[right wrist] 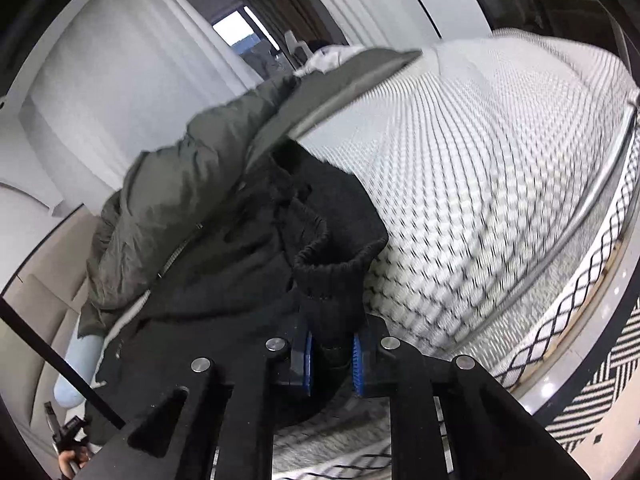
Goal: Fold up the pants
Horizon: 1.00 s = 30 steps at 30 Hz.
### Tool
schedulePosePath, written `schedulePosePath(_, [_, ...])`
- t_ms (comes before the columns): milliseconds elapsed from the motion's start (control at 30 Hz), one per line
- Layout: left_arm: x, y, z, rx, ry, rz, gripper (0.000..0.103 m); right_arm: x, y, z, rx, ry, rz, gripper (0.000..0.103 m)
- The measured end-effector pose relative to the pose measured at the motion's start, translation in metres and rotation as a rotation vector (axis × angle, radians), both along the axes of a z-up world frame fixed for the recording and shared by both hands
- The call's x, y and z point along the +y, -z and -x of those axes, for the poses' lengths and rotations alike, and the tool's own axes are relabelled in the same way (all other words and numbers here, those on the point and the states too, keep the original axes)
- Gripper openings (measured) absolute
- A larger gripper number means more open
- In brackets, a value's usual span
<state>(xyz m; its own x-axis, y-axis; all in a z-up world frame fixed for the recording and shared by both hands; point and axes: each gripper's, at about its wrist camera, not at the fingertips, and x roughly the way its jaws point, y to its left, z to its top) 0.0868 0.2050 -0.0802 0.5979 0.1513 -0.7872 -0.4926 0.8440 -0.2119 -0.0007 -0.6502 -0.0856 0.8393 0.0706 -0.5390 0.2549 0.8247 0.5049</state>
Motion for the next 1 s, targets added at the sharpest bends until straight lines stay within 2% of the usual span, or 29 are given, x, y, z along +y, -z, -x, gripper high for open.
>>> schedulePosePath(133, [0.009,-0.016,0.032,-0.075,-0.011,0.093,0.085,-0.005,-0.005,0.008,-0.026,-0.005,-0.058,0.023])
schedulePosePath(233, [0.026,-0.014,0.058,-0.125,-0.015,0.231,0.083,-0.005,-0.011,0.013,-0.034,-0.013,-0.039,0.028])
schedulePosePath(300, [0.037,-0.007,0.067,-0.134,-0.021,0.312,0.075,-0.005,-0.014,0.016,-0.041,-0.022,-0.03,0.032])
schedulePosePath(367, [0.042,-0.004,0.071,-0.163,-0.002,0.362,0.066,-0.005,-0.013,0.019,-0.045,-0.028,-0.033,0.032])
schedulePosePath(500, [0.043,-0.001,0.059,-0.172,0.044,0.413,0.058,-0.004,-0.011,0.02,-0.046,-0.035,-0.031,0.032])
schedulePosePath(633, [0.051,0.007,0.036,-0.168,0.026,0.465,0.049,0.003,-0.012,0.011,-0.04,-0.043,-0.02,0.032])
schedulePosePath(700, [0.056,0.01,0.028,-0.164,0.004,0.466,0.04,0.004,-0.012,0.009,-0.037,-0.049,-0.018,0.032])
schedulePosePath(733, [0.058,0.012,0.024,-0.157,-0.017,0.47,0.033,0.004,-0.012,0.005,-0.034,-0.051,-0.02,0.032])
schedulePosePath(767, [0.061,0.014,0.022,-0.157,-0.036,0.471,0.021,0.004,-0.011,0.004,-0.032,-0.052,-0.022,0.032])
schedulePosePath(867, [0.064,0.014,0.016,-0.167,-0.079,0.442,0.004,0.003,-0.008,-0.002,-0.034,-0.046,-0.049,0.032])
schedulePosePath(900, [0.064,0.015,0.017,-0.179,-0.091,0.445,0.003,0.002,-0.007,-0.003,-0.034,-0.039,-0.065,0.029])
schedulePosePath(933, [0.066,0.014,0.019,-0.187,-0.099,0.447,0.002,0.002,-0.008,-0.003,-0.034,-0.032,-0.075,0.017])
schedulePosePath(1000, [0.073,0.011,0.029,-0.213,-0.119,0.456,0.001,0.001,-0.01,0.0,-0.056,-0.031,-0.095,0.014])
